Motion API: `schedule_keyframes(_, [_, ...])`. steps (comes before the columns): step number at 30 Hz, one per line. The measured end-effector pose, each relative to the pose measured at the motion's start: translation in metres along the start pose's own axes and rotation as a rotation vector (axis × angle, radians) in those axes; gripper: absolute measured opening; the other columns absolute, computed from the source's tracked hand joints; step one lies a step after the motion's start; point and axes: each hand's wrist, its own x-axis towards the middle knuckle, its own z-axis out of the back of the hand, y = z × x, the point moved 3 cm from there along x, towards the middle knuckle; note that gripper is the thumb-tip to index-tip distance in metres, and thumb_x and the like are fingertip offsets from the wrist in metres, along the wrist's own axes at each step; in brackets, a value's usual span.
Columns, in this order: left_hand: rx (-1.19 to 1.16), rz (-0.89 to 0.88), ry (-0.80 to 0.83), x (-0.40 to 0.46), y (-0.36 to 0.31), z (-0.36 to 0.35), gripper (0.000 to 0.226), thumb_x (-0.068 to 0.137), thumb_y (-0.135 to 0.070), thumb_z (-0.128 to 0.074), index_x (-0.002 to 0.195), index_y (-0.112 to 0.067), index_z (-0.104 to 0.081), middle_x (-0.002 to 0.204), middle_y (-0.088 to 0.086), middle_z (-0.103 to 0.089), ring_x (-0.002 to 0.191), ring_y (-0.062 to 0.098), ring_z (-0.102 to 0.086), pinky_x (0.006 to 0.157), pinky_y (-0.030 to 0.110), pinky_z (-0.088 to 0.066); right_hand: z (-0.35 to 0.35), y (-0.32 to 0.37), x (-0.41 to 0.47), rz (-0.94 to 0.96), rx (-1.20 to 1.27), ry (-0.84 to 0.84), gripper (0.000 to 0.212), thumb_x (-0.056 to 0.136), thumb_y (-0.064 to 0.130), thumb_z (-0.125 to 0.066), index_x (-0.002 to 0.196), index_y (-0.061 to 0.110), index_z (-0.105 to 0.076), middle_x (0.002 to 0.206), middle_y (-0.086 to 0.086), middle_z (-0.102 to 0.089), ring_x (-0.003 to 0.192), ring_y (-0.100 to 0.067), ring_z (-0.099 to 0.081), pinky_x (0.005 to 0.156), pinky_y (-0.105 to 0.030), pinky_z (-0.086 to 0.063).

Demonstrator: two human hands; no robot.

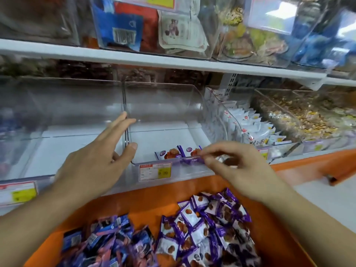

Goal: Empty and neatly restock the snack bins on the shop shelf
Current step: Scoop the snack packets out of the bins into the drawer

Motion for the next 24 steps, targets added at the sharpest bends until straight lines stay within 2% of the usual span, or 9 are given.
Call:
schedule_keyframes(2, [-0.008, 0.003, 0.002, 0.000, -0.001, 0.001, 0.061, 0.098, -0.071, -0.030, 0.154, -0.062, -0.009, 0.156, -0.050, 0.013, 0.088, -0.008, -0.063, 0.075, 0.043, -0.060, 0.001, 0.020, 0.033, 0.050, 0.058, -0.030, 0.021, 0.098, 0.010, -0.071, 0.107, 0.027, -0.079, 0.098, 0.009, -0.076, 0.094, -0.012, -0.072, 0.078, -0.028, -0.060])
schedule_keyframes(4, [-0.015, 0.009, 0.000, -0.001, -0.001, 0.002, 0.060, 0.098, -0.071, -0.029, 0.153, -0.063, -0.009, 0.155, -0.051, 0.013, 0.087, -0.011, -0.063, 0.075, 0.041, -0.059, -0.008, 0.020, 0.071, 0.036, -0.006, 0.033, 0.025, 0.095, 0.011, -0.075, 0.111, 0.029, -0.078, 0.103, 0.012, -0.075, 0.098, -0.007, -0.070, 0.086, -0.032, -0.060])
schedule_keyframes(6, [-0.007, 0.008, -0.007, -0.001, -0.002, 0.003, 0.060, 0.097, -0.072, -0.029, 0.153, -0.063, -0.009, 0.155, -0.052, 0.015, 0.083, -0.011, -0.063, 0.070, 0.035, -0.058, -0.023, 0.005, 0.104, -0.027, -0.173, 0.194, 0.037, 0.091, 0.017, -0.081, 0.122, 0.036, -0.073, 0.119, 0.017, -0.071, 0.107, -0.003, -0.065, 0.095, -0.033, -0.057])
schedule_keyframes(9, [0.004, -0.003, -0.012, -0.001, -0.001, 0.002, 0.061, 0.098, -0.072, -0.028, 0.154, -0.062, -0.007, 0.155, -0.050, 0.019, 0.080, -0.011, -0.064, 0.061, 0.026, -0.056, -0.048, -0.019, 0.133, -0.162, -0.414, 0.506, 0.060, 0.087, 0.018, -0.084, 0.139, 0.038, -0.063, 0.143, 0.012, -0.061, 0.122, -0.011, -0.059, 0.095, -0.029, -0.047])
schedule_keyframes(11, [0.005, -0.009, -0.011, 0.001, 0.001, 0.001, 0.061, 0.098, -0.072, -0.027, 0.154, -0.062, -0.007, 0.156, -0.049, 0.019, 0.080, -0.012, -0.064, 0.060, 0.023, -0.053, -0.061, -0.031, 0.140, -0.231, -0.455, 0.646, 0.063, 0.087, 0.014, -0.084, 0.141, 0.037, -0.062, 0.141, 0.011, -0.061, 0.122, -0.014, -0.060, 0.095, -0.027, -0.045])
schedule_keyframes(12, [0.007, -0.011, -0.011, 0.001, 0.002, 0.001, 0.060, 0.097, -0.072, -0.027, 0.154, -0.062, -0.008, 0.156, -0.049, 0.018, 0.080, -0.011, -0.064, 0.060, 0.023, -0.053, -0.065, -0.034, 0.142, -0.238, -0.445, 0.663, 0.060, 0.087, 0.011, -0.084, 0.138, 0.036, -0.065, 0.132, 0.012, -0.065, 0.114, -0.013, -0.063, 0.093, -0.026, -0.047])
schedule_keyframes(16, [0.005, -0.010, -0.008, 0.002, 0.006, 0.000, 0.061, 0.098, -0.071, -0.028, 0.154, -0.059, -0.009, 0.158, -0.048, 0.016, 0.076, -0.008, -0.065, 0.068, 0.031, -0.057, -0.076, -0.046, 0.147, -0.226, -0.426, 0.581, 0.040, 0.084, 0.003, -0.083, 0.117, 0.026, -0.076, 0.094, 0.009, -0.071, 0.083, -0.014, -0.066, 0.078, -0.026, -0.056])
schedule_keyframes(20, [0.020, -0.018, -0.017, 0.002, 0.008, -0.002, 0.061, 0.099, -0.071, -0.028, 0.155, -0.058, -0.008, 0.157, -0.048, 0.018, 0.075, -0.008, -0.064, 0.071, 0.037, -0.059, -0.073, -0.048, 0.141, -0.190, -0.336, 0.453, 0.036, 0.074, 0.005, -0.092, 0.101, 0.023, -0.078, 0.094, -0.001, -0.075, 0.082, -0.023, -0.073, 0.085, -0.040, -0.063])
schedule_keyframes(24, [0.037, -0.017, -0.025, 0.002, 0.010, -0.004, 0.060, 0.100, -0.070, -0.028, 0.155, -0.058, -0.009, 0.157, -0.047, 0.019, 0.073, -0.007, -0.065, 0.066, 0.033, -0.058, -0.037, -0.019, 0.146, -0.133, -0.220, 0.115, 0.036, 0.072, 0.005, -0.093, 0.097, 0.024, -0.077, 0.090, 0.003, -0.076, 0.082, -0.015, -0.071, 0.082, -0.037, -0.061])
